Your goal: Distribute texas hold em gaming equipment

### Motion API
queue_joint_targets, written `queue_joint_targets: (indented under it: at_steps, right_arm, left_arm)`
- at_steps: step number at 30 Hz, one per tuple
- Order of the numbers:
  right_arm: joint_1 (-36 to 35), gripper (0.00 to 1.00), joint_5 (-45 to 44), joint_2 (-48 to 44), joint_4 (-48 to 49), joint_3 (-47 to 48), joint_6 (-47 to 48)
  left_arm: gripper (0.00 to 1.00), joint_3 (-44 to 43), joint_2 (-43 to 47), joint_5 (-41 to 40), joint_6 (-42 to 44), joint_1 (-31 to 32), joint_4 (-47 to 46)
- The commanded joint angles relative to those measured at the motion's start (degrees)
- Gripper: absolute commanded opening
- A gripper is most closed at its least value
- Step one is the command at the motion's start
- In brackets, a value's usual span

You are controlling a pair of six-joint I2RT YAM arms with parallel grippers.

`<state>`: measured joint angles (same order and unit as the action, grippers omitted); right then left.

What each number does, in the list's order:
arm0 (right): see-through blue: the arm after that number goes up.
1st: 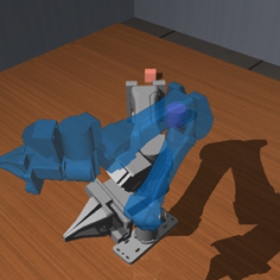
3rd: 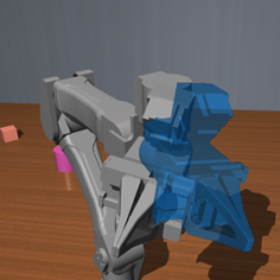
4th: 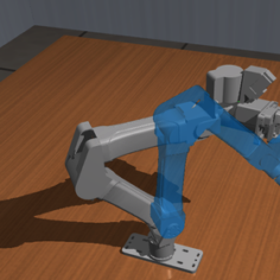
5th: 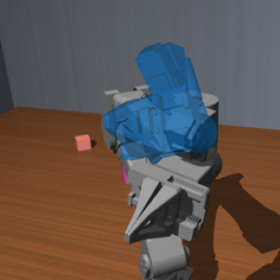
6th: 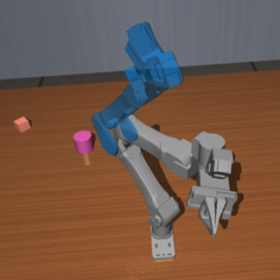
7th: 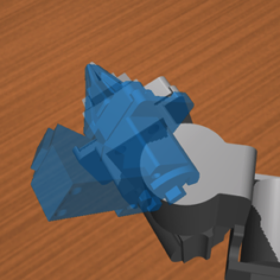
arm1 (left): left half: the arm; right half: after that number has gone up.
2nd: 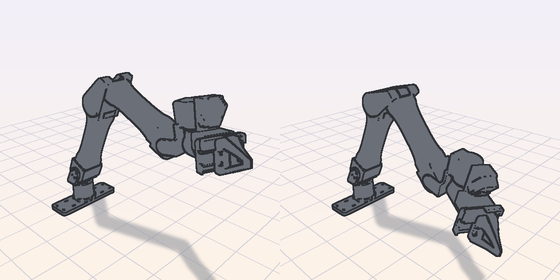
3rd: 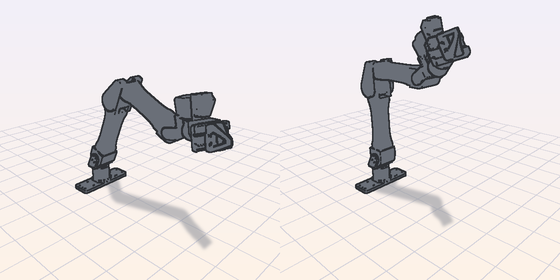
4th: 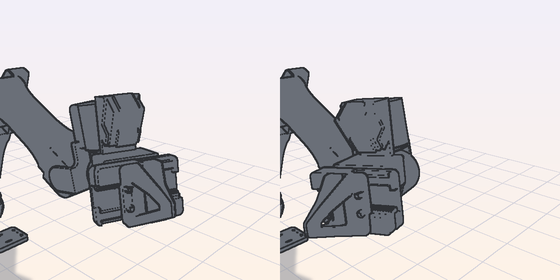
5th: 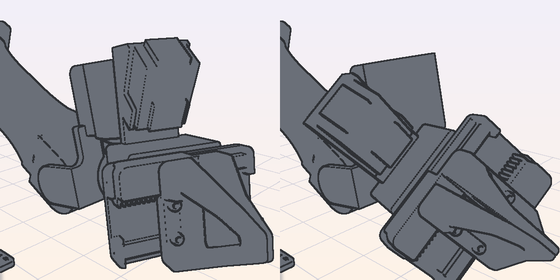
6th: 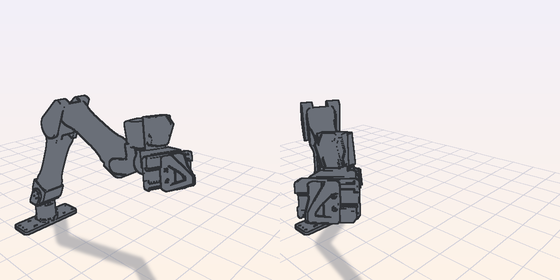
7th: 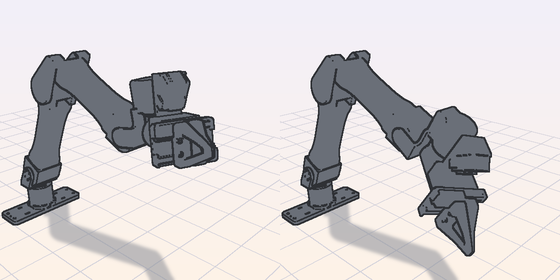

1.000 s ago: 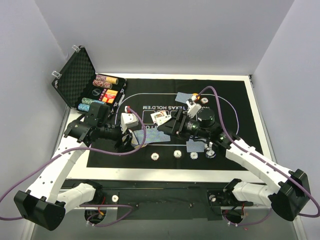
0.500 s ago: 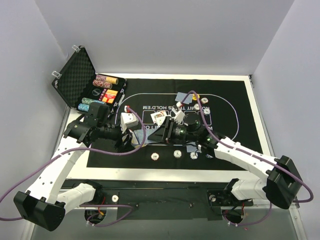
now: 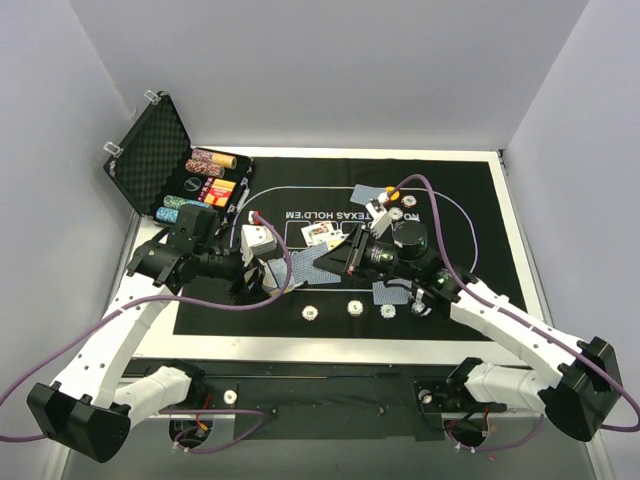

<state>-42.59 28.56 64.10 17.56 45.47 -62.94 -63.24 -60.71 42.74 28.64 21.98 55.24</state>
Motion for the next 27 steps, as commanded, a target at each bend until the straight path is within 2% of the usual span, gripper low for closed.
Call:
queue_joint_targets:
  at_steps: [1, 5, 10, 12, 20, 27]
  right_arm:
    - [0.6, 0.05, 1.3, -1.3, -0.4, -0.3, 1.1]
    - [1.9, 0.04, 2.4, -2.4, -0.9, 0.2, 1.5]
    - [8.6, 0.04, 1.8, -3.4, -7.8, 1.7, 6.1]
    - [9.6, 0.04, -0.2, -0.2, -11.5, 2.6, 9.9]
    - [12.3, 0.01, -6.7, 20.6, -10.1, 5.7, 18.1]
    - [12.4, 0.01, -9.3, 34.4, -8.3, 13.0, 19.3]
  left_arm:
    - [0.0, -2.1, 1.6, 2.7, -0.7, -0.3, -2.9]
    - [0.0, -1.6, 2.1, 2.9, -0.7, -0.4, -3.0]
    - [0.0, 0.7, 3.4, 4.4, -0.3, -0.6, -2.8]
    - [0.0, 1.6, 3.0, 4.0, 0.7, -0.6, -1.9]
    - [0.0, 11.1, 5.2, 2.4, 1.2, -3.8, -4.7]
    - [0.0, 14.6, 4.6, 1.6, 3.5, -4.9, -8.9]
